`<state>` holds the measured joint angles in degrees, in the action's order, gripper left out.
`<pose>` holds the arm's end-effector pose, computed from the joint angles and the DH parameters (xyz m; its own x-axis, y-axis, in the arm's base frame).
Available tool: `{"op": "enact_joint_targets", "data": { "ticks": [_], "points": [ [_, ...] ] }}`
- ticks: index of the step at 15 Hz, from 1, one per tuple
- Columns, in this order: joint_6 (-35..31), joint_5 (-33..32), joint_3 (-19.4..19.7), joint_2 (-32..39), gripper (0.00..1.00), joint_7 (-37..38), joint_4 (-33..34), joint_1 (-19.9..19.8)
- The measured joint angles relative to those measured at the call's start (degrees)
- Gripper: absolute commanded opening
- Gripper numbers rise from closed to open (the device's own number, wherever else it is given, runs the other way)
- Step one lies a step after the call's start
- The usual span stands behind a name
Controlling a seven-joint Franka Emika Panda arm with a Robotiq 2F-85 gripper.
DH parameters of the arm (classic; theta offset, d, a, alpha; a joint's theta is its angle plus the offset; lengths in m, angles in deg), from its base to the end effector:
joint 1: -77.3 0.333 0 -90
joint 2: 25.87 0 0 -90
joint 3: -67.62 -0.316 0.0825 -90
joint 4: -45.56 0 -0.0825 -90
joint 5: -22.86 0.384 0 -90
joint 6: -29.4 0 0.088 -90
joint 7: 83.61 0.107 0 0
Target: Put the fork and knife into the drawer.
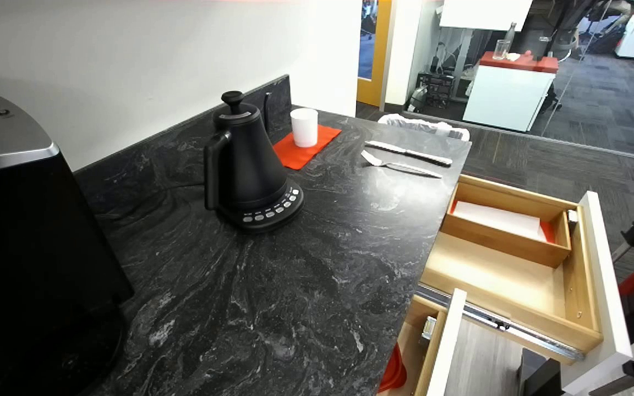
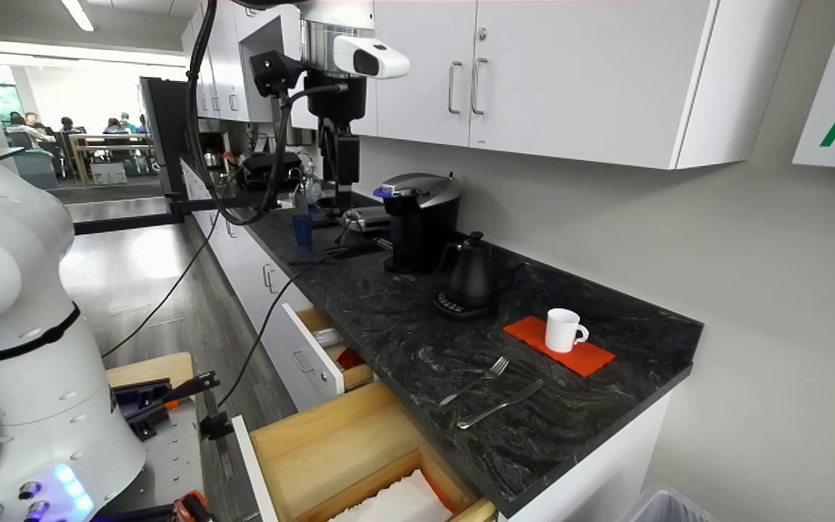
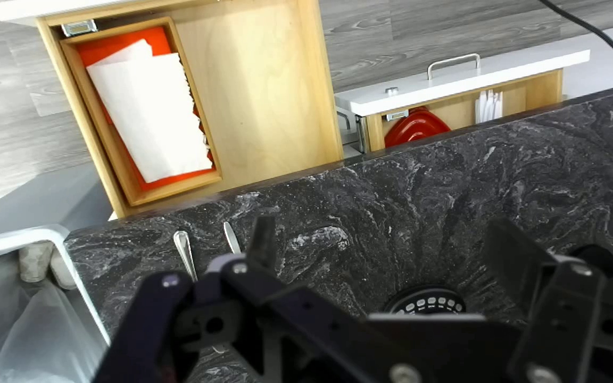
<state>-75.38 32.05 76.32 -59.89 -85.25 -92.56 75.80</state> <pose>0.3698 -0.0598 0.5210 0.9863 -0.1647 0.0067 -0.1584 -0.9584 -0.2376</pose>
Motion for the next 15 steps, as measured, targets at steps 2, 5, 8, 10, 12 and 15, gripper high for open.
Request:
{"op": "enact_joint_targets", "data": {
  "ticks": [2,5,8,10,12,15],
  "points": [
    [0.0,0.0,0.0,0.0,1.0,0.0,0.0,0.0],
    [0.0,0.0,0.0,0.0,1.0,0.0,0.0,0.0],
    [0.0,0.0,0.0,0.0,1.0,0.0,0.0,0.0],
    [0.0,0.0,0.0,0.0,1.0,0.0,0.0,0.0],
    [0.0,0.0,-0.06,0.02,1.0,0.0,0.0,-0.02],
    [-0.66,0.03,-0.38,1.47,1.0,-0.73,0.0,-0.01]
  ]
}}
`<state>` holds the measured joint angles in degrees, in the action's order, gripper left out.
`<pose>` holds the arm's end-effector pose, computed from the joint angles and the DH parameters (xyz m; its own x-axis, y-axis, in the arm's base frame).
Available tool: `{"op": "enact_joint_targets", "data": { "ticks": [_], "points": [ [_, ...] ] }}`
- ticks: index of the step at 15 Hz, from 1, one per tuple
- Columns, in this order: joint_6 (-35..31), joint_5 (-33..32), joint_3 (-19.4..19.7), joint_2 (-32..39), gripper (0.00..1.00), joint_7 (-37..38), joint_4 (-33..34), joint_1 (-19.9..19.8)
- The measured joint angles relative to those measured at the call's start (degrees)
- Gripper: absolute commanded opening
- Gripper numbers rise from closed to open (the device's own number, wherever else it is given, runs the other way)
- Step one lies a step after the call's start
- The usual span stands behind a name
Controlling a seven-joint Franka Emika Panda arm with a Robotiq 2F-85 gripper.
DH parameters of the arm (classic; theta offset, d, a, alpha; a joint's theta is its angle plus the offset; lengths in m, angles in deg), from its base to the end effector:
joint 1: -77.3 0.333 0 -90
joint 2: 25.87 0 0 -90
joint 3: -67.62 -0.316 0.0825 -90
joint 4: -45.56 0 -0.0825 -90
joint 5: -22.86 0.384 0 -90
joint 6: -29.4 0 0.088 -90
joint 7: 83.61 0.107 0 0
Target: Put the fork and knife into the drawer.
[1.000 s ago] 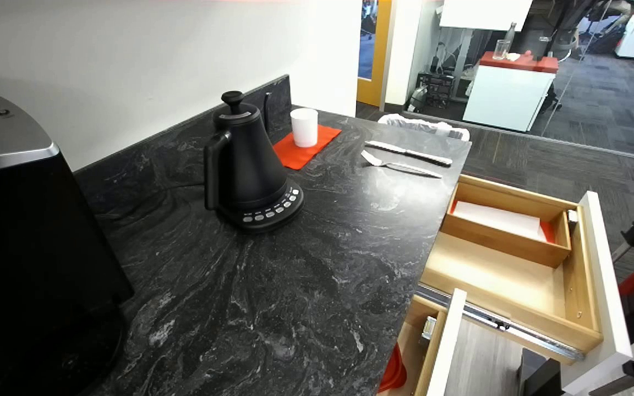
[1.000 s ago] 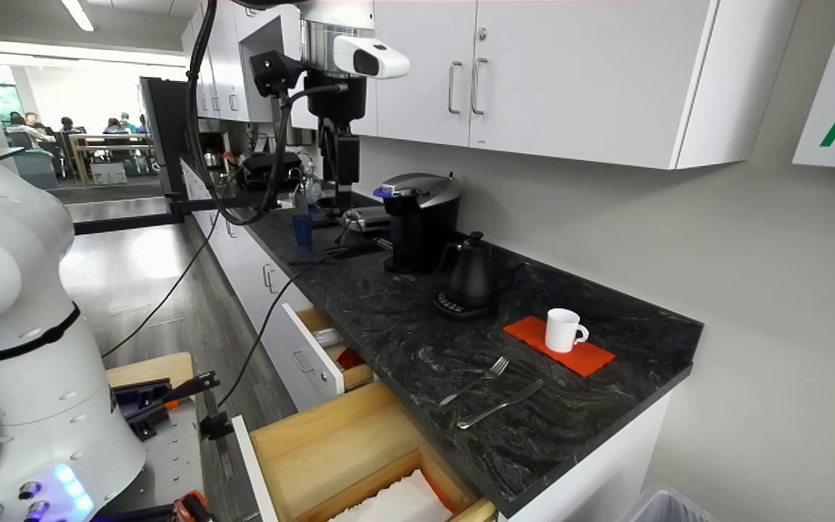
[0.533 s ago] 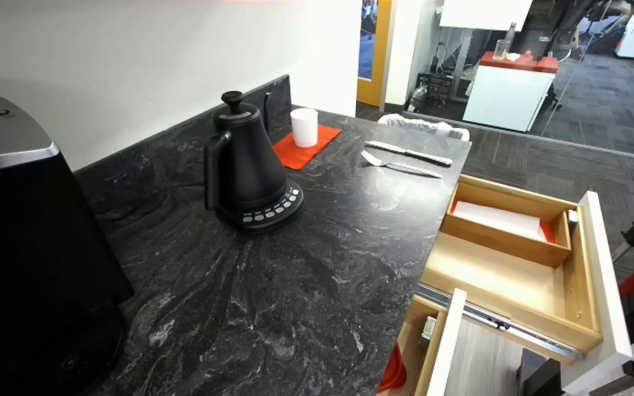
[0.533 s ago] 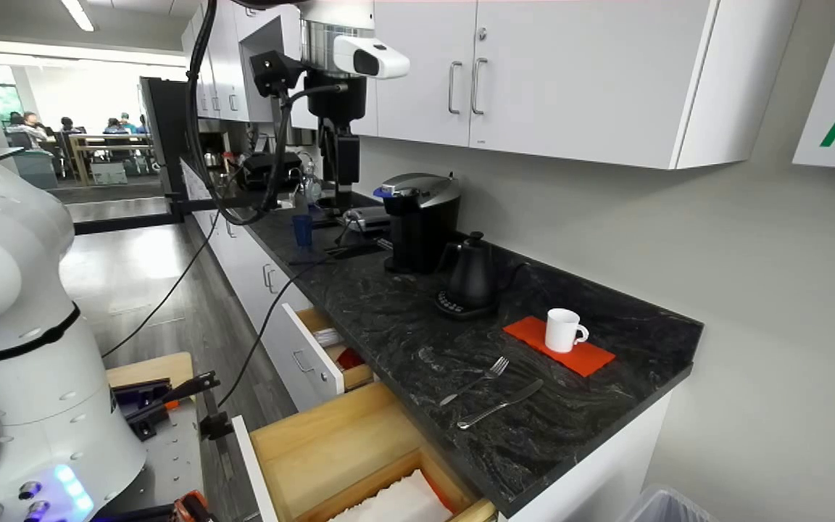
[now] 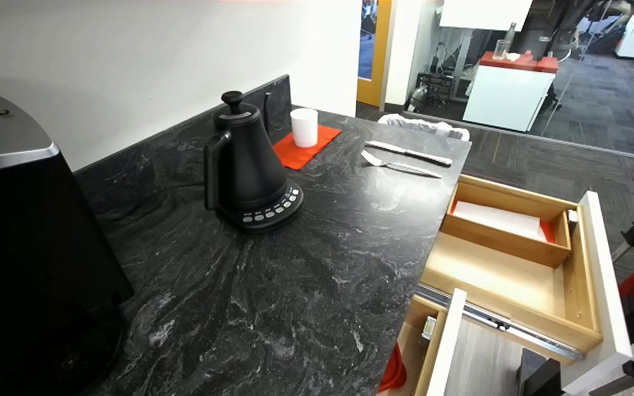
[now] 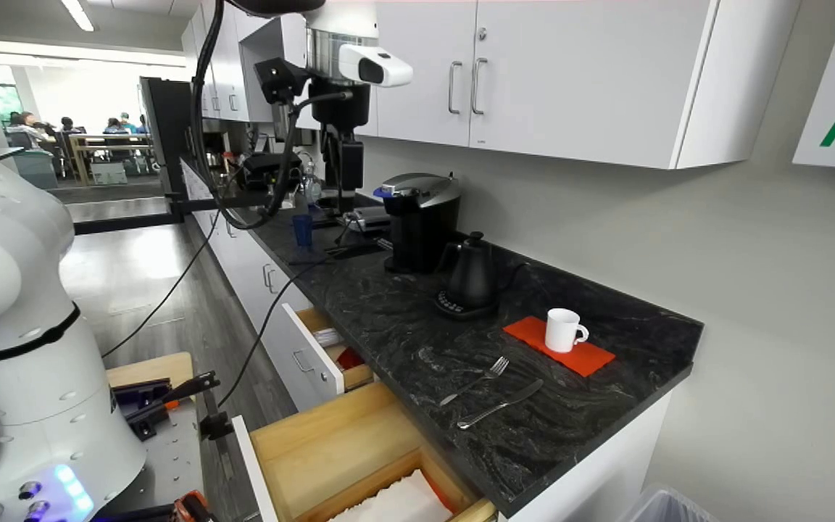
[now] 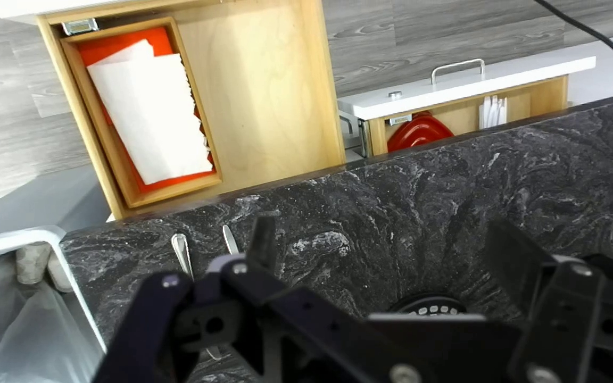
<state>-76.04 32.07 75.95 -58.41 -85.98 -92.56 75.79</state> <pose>0.3761 -0.0578 0.5125 0.9887 -0.1500 -0.0043 -0.1470 -0.9618 -0.2308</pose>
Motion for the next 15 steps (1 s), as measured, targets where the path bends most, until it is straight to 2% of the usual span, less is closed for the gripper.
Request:
{"op": "enact_joint_targets", "data": {
  "ticks": [5,8,15],
  "points": [
    [-7.76,0.0,-1.17,9.77,1.0,-3.24,1.12,0.15],
    [-12.16,-0.01,-2.15,17.86,1.0,-4.93,4.86,0.55],
    [-15.1,-0.01,-3.89,31.73,1.0,-8.79,14.44,0.74]
  ]
}}
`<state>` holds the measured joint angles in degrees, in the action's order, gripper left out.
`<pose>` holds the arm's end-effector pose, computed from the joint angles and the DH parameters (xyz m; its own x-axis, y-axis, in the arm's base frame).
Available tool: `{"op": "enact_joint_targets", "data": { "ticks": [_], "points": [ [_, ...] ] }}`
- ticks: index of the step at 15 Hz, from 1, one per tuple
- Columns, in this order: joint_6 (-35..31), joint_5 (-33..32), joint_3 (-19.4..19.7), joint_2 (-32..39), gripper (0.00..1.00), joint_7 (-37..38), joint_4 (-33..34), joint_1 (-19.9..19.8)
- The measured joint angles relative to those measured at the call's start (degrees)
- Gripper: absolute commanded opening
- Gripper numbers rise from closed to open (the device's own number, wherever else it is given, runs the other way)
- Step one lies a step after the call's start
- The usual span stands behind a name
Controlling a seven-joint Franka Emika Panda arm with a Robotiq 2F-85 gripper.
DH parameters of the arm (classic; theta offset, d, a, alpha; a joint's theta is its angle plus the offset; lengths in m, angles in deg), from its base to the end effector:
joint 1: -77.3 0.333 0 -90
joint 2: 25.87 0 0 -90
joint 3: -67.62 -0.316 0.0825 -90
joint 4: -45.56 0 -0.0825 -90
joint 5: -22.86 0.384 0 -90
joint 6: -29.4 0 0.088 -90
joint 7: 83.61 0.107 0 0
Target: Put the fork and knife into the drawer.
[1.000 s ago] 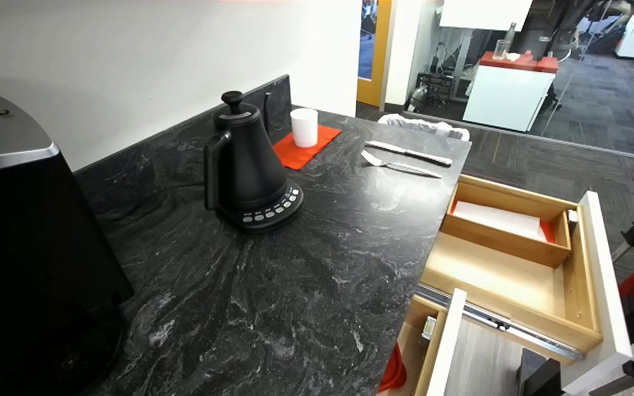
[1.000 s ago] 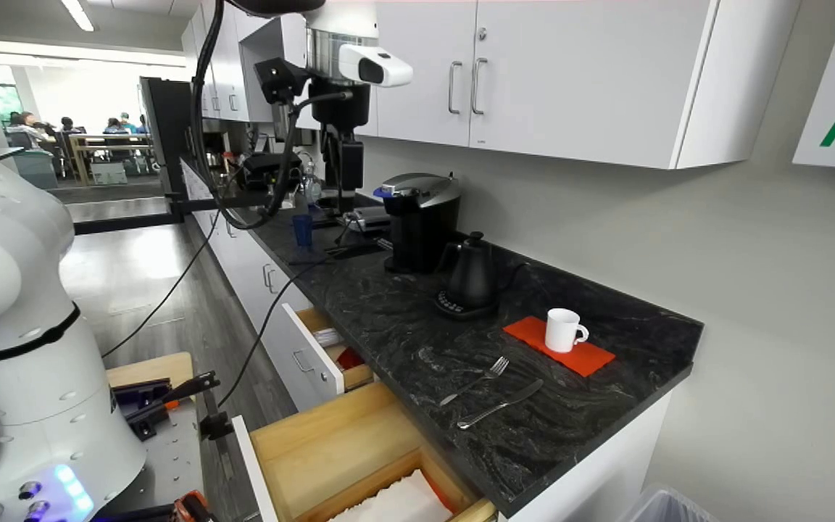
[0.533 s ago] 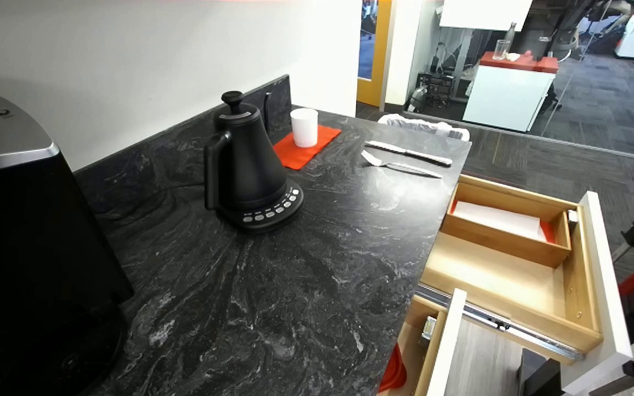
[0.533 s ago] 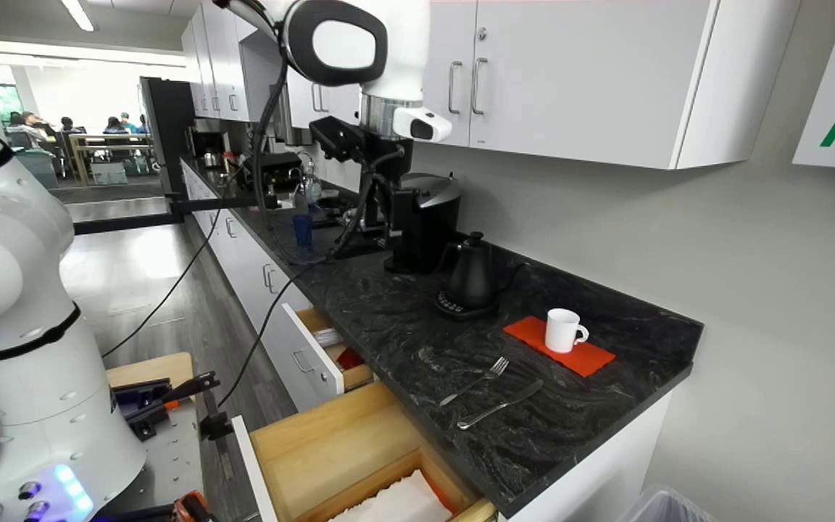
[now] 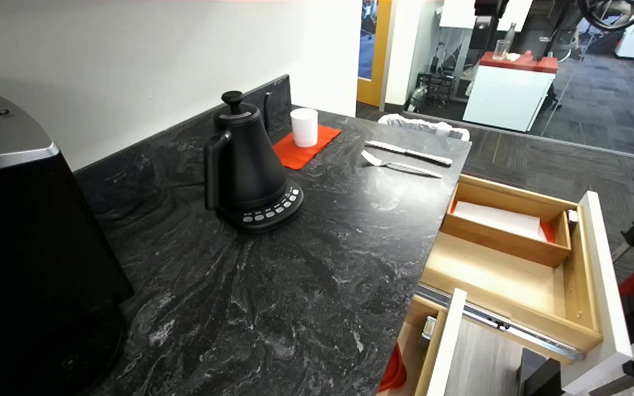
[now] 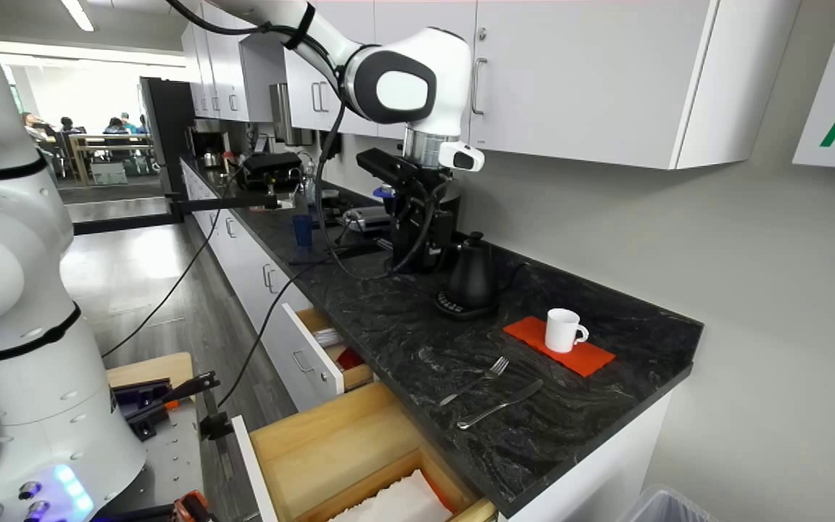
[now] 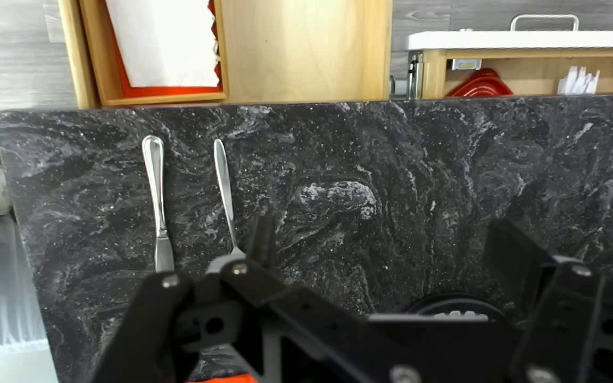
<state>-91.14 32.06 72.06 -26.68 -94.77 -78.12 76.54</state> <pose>0.5277 -0.0405 0.4010 0.9996 0.0209 -0.0192 0.0179 -0.9897 -0.1418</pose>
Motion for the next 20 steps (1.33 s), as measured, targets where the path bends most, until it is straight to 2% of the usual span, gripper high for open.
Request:
{"op": "enact_joint_targets", "data": {
  "ticks": [6,13,20],
  "points": [
    [-8.45,1.05,0.0,5.72,1.0,-5.29,-0.23,-0.9],
    [-24.65,0.88,-0.09,9.47,1.0,-5.78,-7.67,-0.99],
    [-25.61,0.89,-0.13,9.86,1.0,-5.76,-8.15,-0.99]
  ]
}}
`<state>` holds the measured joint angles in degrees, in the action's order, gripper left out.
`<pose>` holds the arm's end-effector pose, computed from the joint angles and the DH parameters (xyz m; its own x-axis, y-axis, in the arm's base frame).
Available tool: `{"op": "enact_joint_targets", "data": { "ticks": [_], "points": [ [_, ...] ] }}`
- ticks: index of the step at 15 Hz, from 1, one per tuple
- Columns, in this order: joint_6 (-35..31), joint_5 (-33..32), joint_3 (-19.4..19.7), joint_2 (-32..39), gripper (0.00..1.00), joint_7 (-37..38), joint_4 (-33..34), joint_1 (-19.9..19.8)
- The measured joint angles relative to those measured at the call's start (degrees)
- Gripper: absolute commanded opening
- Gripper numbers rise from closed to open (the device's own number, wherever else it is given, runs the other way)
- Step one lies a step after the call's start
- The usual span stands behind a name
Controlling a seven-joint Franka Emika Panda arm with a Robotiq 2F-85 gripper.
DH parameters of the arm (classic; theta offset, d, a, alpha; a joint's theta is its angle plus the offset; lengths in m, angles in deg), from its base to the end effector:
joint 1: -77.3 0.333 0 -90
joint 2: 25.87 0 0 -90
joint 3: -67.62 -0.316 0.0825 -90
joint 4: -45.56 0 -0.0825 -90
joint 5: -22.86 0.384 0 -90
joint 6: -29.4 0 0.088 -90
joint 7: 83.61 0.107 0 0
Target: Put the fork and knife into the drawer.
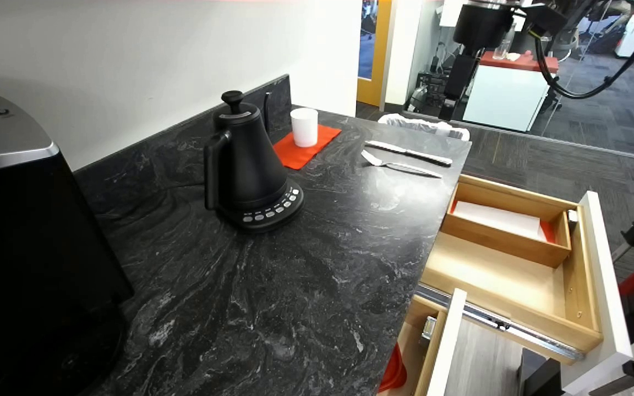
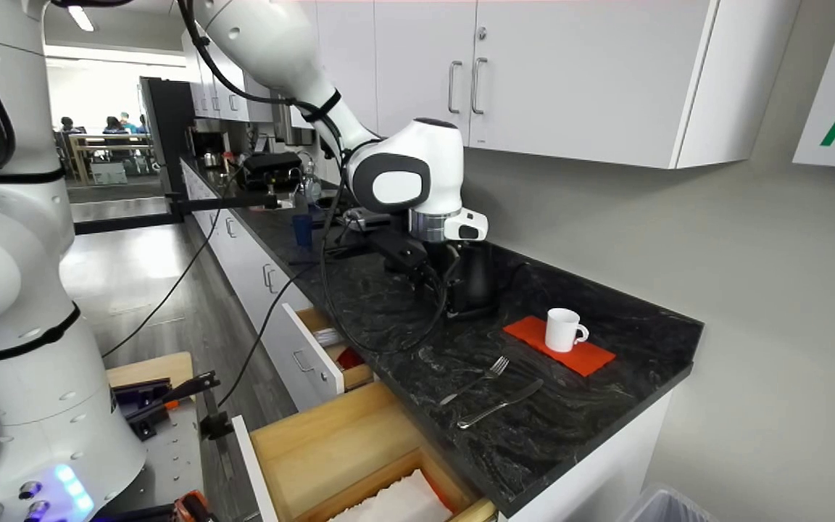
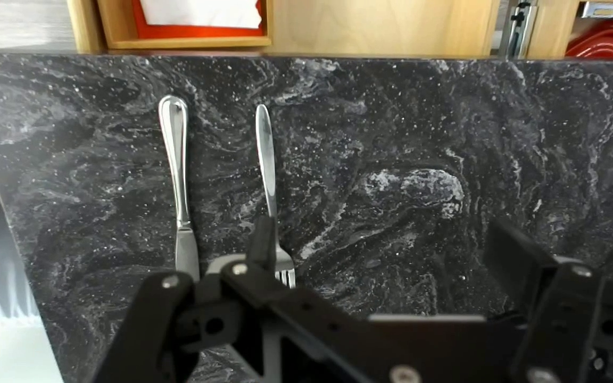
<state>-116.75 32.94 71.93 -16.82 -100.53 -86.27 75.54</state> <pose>0.5315 -0.0589 0.2879 0.9928 0.0450 0.1110 0.0529 -0.9962 -0.0696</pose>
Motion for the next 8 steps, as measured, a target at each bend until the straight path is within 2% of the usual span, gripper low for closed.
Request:
{"op": "enact_joint_targets", "data": {
  "ticks": [2,4,8],
  "points": [
    [-0.07,-0.1,-0.13,0.14,1.0,0.07,0.0,-0.01],
    [-2.92,-0.13,-0.14,1.75,1.0,0.64,-0.17,-0.04],
    [-15.53,-0.13,-0.26,12.04,1.0,1.68,-0.47,-1.34]
  ]
}}
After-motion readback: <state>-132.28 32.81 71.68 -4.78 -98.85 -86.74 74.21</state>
